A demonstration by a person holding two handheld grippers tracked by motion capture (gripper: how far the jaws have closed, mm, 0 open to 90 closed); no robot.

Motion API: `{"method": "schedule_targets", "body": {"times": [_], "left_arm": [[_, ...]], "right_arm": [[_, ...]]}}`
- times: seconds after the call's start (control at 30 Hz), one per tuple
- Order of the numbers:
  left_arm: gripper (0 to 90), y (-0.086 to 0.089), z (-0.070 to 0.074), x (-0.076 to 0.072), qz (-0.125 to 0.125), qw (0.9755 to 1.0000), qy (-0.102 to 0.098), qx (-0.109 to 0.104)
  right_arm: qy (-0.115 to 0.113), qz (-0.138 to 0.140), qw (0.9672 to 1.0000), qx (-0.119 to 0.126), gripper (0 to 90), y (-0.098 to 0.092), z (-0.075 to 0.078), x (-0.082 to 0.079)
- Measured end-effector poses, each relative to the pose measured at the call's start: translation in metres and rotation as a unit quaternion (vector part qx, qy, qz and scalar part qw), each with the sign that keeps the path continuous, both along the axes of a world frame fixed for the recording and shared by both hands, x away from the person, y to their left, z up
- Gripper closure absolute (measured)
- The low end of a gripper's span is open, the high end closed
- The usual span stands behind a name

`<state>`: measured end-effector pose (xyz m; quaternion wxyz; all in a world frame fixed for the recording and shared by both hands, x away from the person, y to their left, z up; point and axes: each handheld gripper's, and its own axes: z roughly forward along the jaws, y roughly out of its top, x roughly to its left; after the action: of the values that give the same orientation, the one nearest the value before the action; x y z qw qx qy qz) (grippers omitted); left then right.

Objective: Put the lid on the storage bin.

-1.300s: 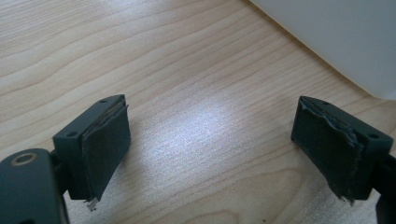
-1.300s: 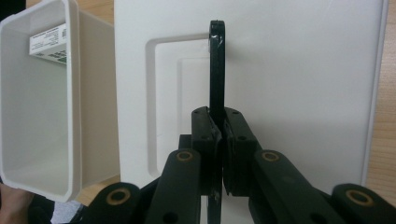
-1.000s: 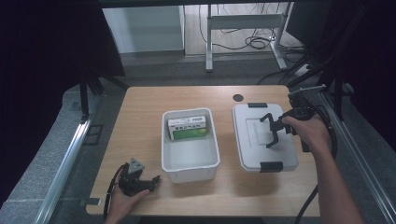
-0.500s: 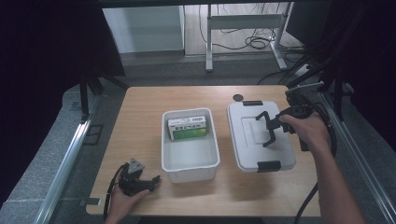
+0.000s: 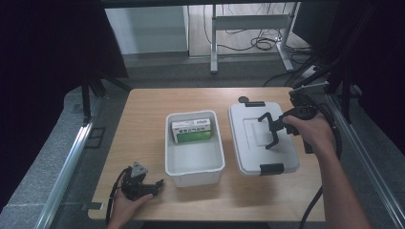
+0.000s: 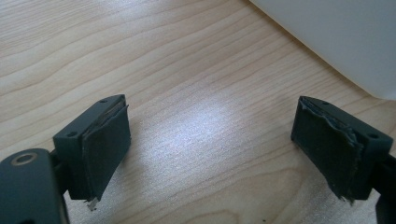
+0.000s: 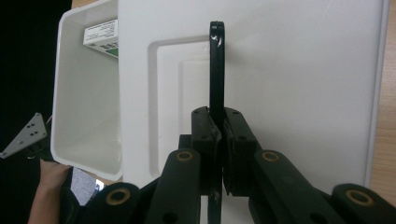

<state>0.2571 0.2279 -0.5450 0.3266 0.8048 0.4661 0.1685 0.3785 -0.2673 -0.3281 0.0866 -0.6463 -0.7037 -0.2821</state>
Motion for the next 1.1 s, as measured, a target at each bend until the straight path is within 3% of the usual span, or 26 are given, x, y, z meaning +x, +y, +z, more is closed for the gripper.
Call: {"method": "schedule_targets", "body": {"times": [0.6, 1.1], "left_arm": [[11.7, 0.0, 0.0, 0.0, 0.0, 1.0, 0.0, 0.0], [11.7, 0.0, 0.0, 0.0, 0.0, 1.0, 0.0, 0.001]], "right_arm": [[-0.007, 0.003, 0.9999, 0.007, 85.0, 0.011, 0.016, -0.005], [-0.004, 0.02, 0.9997, 0.012, 84.9, 0.038, 0.022, -0.002]]}}
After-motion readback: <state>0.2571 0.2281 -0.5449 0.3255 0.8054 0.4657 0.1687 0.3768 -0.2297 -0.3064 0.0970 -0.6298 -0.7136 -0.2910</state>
